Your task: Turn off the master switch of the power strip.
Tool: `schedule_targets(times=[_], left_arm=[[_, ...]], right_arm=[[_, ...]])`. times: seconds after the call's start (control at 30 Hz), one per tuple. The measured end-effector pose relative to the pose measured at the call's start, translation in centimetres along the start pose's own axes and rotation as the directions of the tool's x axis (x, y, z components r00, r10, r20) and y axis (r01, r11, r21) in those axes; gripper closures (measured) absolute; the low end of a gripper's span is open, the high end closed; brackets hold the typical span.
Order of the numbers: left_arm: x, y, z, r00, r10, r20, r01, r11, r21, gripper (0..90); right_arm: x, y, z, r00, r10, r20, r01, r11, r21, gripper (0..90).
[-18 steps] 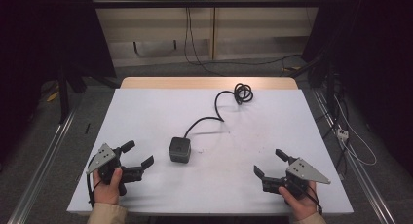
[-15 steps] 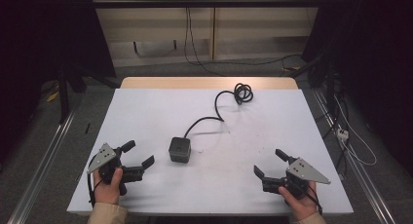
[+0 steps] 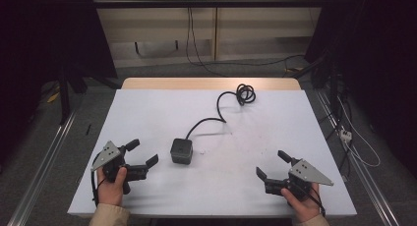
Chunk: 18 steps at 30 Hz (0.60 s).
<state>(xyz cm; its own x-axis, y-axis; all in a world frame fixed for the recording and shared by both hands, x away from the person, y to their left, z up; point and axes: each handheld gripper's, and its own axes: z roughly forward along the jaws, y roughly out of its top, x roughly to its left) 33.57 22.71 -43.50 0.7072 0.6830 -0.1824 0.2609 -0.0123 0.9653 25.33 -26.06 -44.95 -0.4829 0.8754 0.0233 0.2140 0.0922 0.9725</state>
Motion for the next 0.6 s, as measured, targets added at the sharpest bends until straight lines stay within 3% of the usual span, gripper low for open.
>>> schedule_targets(times=[0.6], left_arm=[[-0.2, 0.5, 1.5, 0.9998, -0.010, 0.019, 0.009, 0.9996, 0.027, 6.0]], right_arm=[[-0.1, 0.0, 0.0, 1.0000, 0.000, 0.004, 0.000, 1.000, -0.001, 5.4]])
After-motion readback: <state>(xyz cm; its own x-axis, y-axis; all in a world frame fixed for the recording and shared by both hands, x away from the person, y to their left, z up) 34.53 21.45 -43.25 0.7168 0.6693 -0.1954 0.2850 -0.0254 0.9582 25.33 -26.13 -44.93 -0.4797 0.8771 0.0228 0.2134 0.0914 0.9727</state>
